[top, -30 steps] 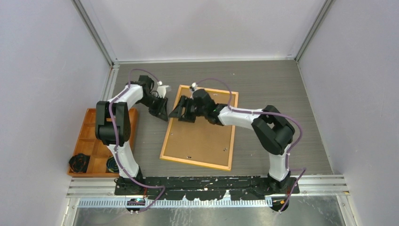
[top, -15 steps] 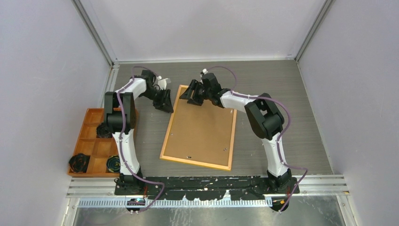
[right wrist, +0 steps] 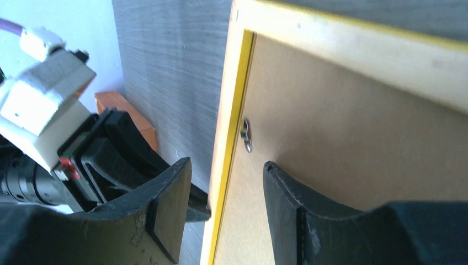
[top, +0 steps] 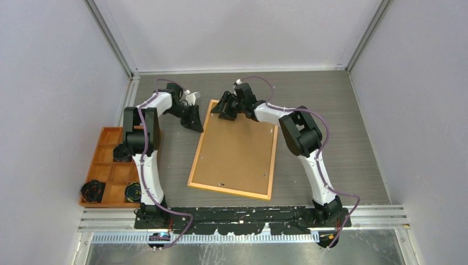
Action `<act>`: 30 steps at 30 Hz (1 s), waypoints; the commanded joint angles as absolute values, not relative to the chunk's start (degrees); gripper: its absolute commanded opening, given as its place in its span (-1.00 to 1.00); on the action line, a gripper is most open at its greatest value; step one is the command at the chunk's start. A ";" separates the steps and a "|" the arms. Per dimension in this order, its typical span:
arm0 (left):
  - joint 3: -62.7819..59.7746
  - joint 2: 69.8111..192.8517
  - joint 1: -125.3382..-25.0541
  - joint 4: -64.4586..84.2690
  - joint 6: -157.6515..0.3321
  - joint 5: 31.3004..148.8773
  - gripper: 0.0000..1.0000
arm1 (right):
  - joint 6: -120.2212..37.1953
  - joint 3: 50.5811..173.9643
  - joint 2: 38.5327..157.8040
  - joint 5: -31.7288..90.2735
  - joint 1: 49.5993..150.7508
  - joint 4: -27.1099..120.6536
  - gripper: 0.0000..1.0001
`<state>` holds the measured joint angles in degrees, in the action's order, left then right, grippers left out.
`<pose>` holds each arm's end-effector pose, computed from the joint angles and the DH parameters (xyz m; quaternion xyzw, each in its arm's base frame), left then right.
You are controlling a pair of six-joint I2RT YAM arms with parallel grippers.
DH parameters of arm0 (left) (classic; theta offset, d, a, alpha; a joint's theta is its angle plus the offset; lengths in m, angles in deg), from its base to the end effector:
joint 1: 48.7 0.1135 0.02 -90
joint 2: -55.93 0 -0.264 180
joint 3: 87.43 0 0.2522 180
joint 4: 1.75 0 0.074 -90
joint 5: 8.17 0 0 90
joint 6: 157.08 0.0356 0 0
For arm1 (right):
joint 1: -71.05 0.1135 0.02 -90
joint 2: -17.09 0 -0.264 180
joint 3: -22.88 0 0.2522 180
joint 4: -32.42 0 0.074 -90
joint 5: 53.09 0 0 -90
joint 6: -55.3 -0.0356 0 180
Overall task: Put the photo into the frame
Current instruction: Install the photo frame at the center of the board.
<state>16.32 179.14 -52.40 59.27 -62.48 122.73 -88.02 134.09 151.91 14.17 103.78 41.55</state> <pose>0.4167 -0.0503 0.1508 0.0965 0.9292 -0.3476 0.0805 0.4359 0.2965 0.1420 0.0608 0.8635 0.4470 0.2253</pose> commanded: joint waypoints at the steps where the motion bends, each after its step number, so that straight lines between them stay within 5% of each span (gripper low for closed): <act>1: 14.45 179.17 -52.40 55.53 -61.86 122.74 -0.73 | -88.66 140.18 154.98 11.65 103.32 40.95 0.09; 30: 14.57 181.14 -52.40 57.18 -58.56 123.14 -0.78 | -89.45 148.71 161.78 7.21 104.36 43.51 -0.02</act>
<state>15.12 179.12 -51.88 58.05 -60.62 124.98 -90.09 145.91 160.79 8.66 104.02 41.95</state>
